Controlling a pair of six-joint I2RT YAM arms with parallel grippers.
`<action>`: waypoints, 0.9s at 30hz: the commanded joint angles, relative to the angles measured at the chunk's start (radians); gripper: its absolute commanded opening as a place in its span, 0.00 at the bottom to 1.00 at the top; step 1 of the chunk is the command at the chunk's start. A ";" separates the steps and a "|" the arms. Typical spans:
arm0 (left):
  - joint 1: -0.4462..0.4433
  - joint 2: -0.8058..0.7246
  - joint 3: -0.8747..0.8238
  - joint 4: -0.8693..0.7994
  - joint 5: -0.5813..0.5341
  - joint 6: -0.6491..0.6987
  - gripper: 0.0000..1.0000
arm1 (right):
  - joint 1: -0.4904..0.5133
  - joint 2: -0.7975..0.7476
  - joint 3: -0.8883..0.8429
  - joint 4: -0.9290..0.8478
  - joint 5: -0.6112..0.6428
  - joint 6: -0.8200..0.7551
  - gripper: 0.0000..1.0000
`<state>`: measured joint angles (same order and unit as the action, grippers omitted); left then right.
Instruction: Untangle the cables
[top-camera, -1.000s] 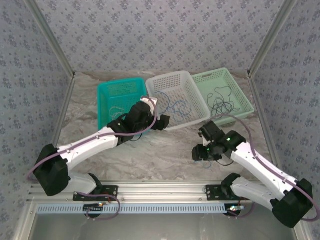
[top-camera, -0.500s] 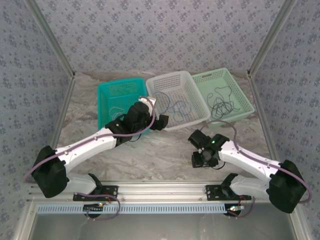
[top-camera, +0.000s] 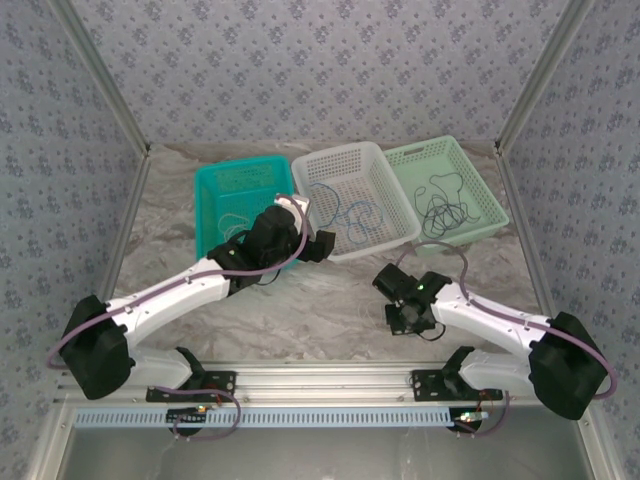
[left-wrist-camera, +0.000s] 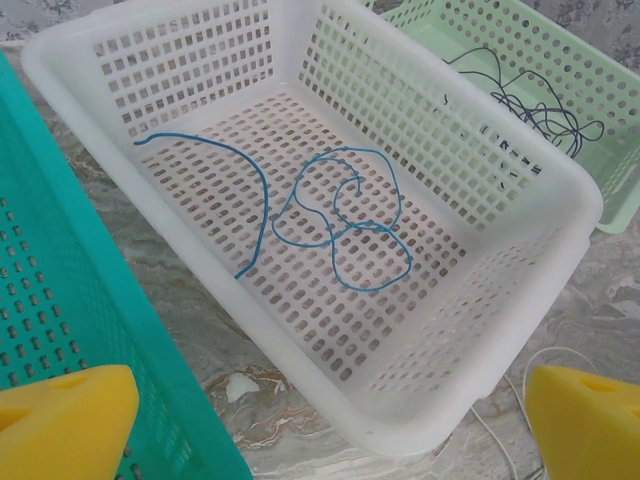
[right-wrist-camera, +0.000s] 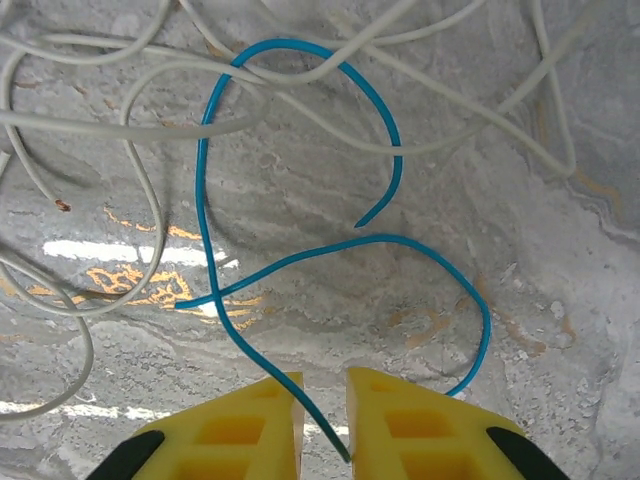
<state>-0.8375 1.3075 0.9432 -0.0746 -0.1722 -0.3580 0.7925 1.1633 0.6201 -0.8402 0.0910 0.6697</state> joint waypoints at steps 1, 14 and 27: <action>0.006 -0.033 -0.002 0.019 0.002 -0.005 0.99 | 0.015 -0.003 -0.006 -0.014 0.038 0.025 0.13; 0.005 -0.032 0.004 0.046 0.038 -0.002 1.00 | 0.004 -0.286 0.212 -0.125 -0.296 -0.148 0.00; 0.006 -0.006 0.012 0.145 0.225 0.005 1.00 | -0.146 -0.346 0.430 -0.101 -0.485 -0.218 0.00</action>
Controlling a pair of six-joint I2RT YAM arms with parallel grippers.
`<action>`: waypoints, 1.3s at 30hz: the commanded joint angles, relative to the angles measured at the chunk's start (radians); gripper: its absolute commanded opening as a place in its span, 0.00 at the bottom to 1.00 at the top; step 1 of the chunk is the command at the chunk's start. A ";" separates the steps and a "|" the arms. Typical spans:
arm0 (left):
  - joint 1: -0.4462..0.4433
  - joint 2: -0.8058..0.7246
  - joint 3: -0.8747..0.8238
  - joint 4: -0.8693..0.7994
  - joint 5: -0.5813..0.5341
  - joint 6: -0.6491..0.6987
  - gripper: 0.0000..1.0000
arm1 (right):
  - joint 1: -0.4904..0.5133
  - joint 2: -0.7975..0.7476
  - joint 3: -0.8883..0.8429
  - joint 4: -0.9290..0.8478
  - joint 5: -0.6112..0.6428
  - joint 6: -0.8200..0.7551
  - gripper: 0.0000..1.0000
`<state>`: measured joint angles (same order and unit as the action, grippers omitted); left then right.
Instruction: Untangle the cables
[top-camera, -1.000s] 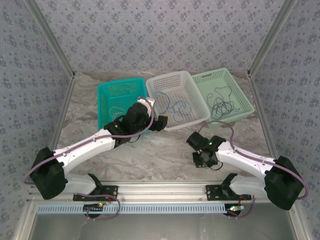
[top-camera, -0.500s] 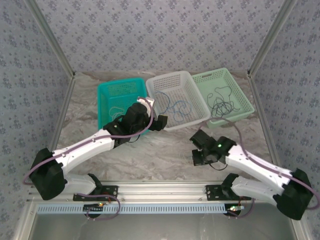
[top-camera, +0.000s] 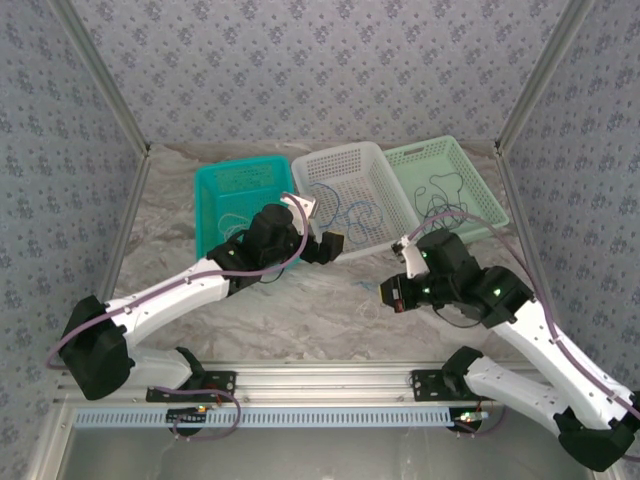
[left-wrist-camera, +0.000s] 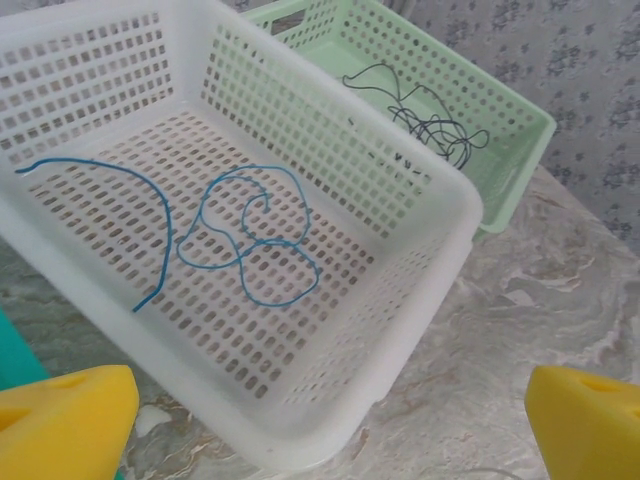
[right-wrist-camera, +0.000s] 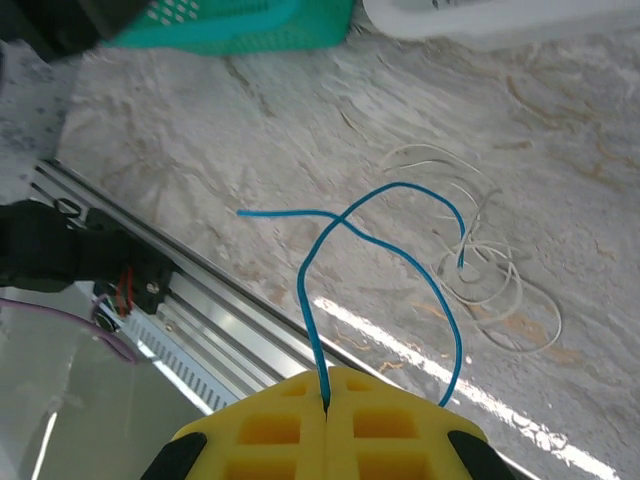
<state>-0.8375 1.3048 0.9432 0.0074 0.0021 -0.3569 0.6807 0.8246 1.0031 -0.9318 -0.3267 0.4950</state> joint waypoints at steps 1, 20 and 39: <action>0.005 -0.001 0.006 0.080 0.070 0.004 0.99 | -0.059 -0.006 0.054 -0.008 -0.073 -0.048 0.00; -0.017 0.125 0.043 0.127 0.234 -0.007 0.94 | -0.275 0.018 0.036 0.193 -0.301 -0.058 0.00; -0.067 0.249 0.072 0.288 0.391 -0.028 0.89 | -0.377 -0.001 -0.015 0.304 -0.406 0.028 0.00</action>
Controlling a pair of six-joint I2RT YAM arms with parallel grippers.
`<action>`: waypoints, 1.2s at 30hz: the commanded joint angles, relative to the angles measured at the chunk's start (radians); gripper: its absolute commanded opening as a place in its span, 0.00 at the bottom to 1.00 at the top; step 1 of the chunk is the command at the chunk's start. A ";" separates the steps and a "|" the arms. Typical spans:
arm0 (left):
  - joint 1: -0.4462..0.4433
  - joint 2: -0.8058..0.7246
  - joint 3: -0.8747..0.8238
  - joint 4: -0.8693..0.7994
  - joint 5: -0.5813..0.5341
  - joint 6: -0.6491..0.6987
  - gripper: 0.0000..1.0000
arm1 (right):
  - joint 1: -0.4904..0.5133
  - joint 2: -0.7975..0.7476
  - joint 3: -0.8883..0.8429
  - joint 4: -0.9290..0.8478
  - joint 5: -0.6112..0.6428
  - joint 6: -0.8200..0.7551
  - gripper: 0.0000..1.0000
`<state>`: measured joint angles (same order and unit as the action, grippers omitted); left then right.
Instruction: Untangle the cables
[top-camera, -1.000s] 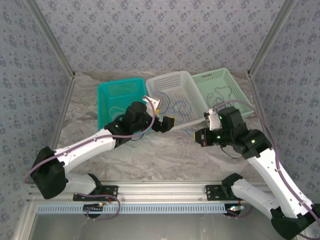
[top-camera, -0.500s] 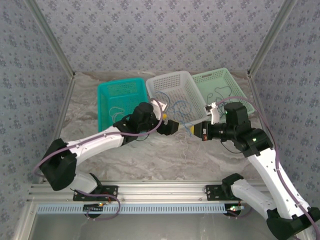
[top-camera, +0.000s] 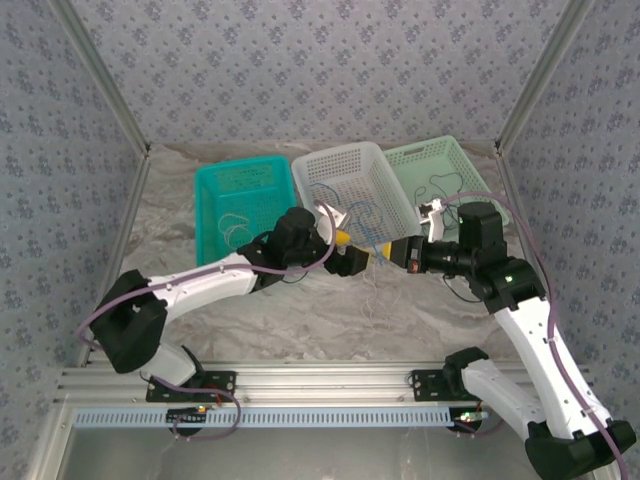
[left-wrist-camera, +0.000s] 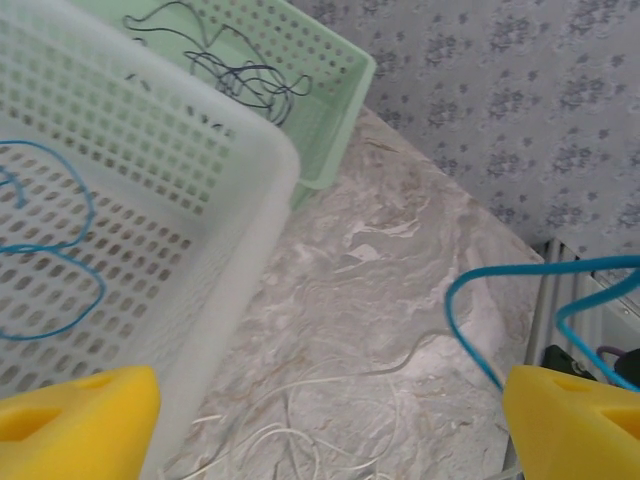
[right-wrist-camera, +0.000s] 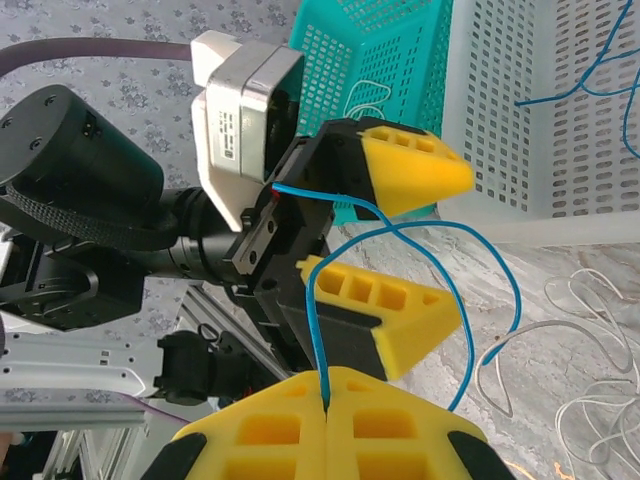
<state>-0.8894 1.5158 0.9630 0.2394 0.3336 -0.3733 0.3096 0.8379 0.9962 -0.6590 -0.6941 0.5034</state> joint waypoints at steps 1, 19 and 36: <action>-0.018 0.050 0.058 0.062 0.070 -0.014 0.89 | -0.006 -0.016 -0.010 0.030 -0.035 0.021 0.00; -0.028 0.095 0.111 0.006 -0.078 0.038 0.41 | -0.031 -0.051 -0.010 -0.025 -0.119 0.058 0.00; -0.023 -0.035 0.063 -0.056 -0.206 0.082 0.59 | -0.119 -0.034 -0.022 -0.111 -0.097 -0.042 0.00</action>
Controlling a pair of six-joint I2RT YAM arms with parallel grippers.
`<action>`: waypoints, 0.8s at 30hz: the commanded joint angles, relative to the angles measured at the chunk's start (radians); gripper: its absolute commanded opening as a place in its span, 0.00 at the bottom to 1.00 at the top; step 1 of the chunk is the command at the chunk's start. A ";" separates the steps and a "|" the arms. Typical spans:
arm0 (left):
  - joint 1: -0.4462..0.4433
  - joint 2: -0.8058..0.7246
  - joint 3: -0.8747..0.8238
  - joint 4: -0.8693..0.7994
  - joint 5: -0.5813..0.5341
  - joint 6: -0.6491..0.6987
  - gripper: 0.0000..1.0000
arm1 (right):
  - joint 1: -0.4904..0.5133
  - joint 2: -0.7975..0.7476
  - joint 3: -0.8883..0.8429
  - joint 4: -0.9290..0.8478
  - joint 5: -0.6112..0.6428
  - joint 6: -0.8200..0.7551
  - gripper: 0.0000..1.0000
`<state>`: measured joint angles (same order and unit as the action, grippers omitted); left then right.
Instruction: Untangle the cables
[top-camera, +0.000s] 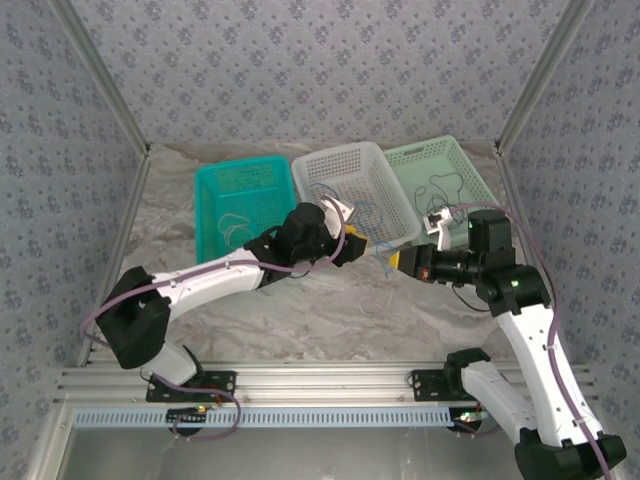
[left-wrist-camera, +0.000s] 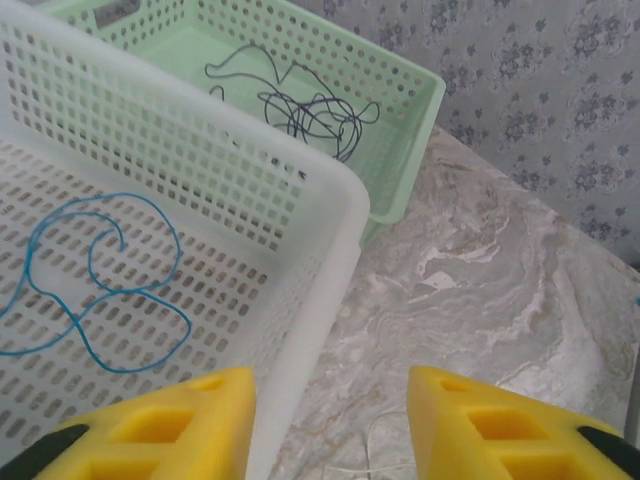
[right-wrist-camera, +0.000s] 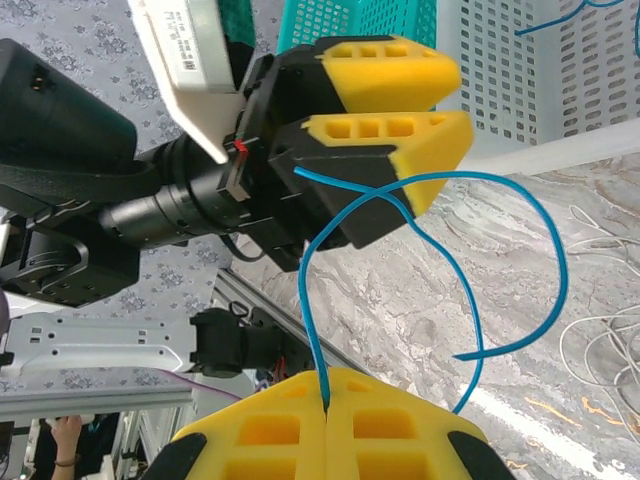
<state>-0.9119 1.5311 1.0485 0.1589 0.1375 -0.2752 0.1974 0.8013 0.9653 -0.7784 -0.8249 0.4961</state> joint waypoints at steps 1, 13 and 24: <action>0.000 -0.057 -0.033 0.043 0.008 -0.026 0.61 | -0.007 0.000 0.008 0.020 0.047 -0.036 0.00; -0.001 -0.047 -0.090 0.255 0.213 -0.157 0.79 | 0.000 0.010 -0.002 0.146 0.076 -0.018 0.00; -0.001 -0.015 -0.059 0.315 0.252 -0.173 0.82 | 0.008 0.013 -0.010 0.173 0.059 -0.004 0.00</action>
<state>-0.9104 1.4960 0.9497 0.4110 0.3519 -0.4320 0.1986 0.8154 0.9642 -0.6289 -0.7551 0.4892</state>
